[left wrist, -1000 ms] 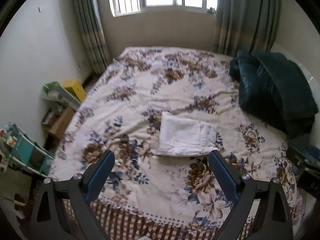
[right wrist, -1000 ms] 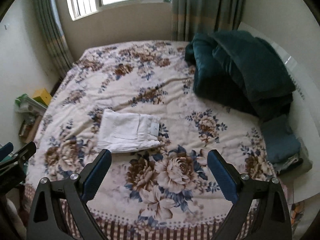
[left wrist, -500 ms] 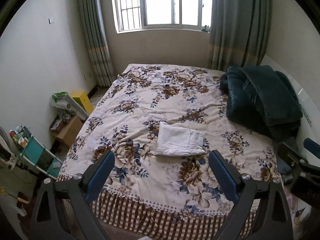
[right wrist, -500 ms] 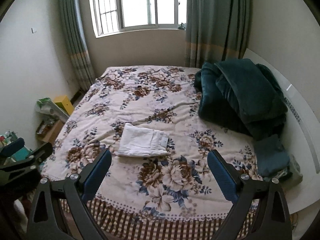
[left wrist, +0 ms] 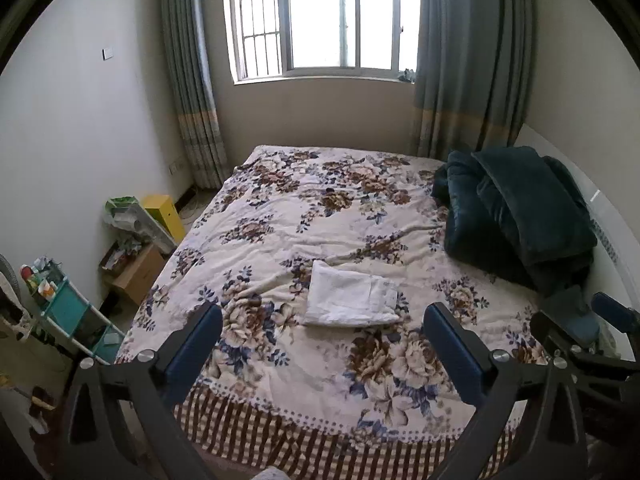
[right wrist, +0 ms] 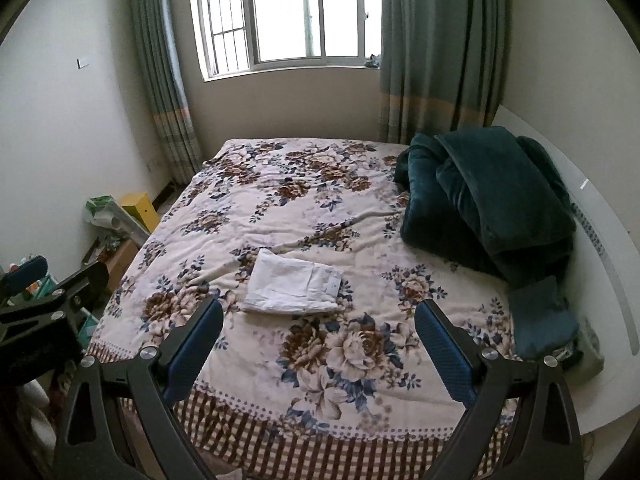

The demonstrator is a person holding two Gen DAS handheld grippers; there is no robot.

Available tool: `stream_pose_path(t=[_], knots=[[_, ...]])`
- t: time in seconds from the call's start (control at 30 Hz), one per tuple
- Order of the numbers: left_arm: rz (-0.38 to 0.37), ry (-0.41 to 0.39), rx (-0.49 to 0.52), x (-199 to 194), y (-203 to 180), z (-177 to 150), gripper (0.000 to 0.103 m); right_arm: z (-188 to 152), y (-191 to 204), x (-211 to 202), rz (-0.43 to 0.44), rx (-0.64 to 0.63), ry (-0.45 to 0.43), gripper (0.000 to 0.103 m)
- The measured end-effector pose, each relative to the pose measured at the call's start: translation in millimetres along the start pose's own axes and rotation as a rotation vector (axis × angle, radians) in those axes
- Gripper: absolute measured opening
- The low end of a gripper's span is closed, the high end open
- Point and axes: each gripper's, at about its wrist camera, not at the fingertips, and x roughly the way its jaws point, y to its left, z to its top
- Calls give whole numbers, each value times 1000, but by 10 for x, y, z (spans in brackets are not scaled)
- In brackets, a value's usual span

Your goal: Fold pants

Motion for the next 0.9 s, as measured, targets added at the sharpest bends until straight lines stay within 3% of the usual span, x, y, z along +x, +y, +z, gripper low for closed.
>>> stream_pose_path(t=[0.4,0.9], knots=[[26,18,23,575,-103,77,103,229,-153,742,-89,37,13,102],[21,107,55,1023,-183,-15,103,87,-236,1437,-150,42,92,102]])
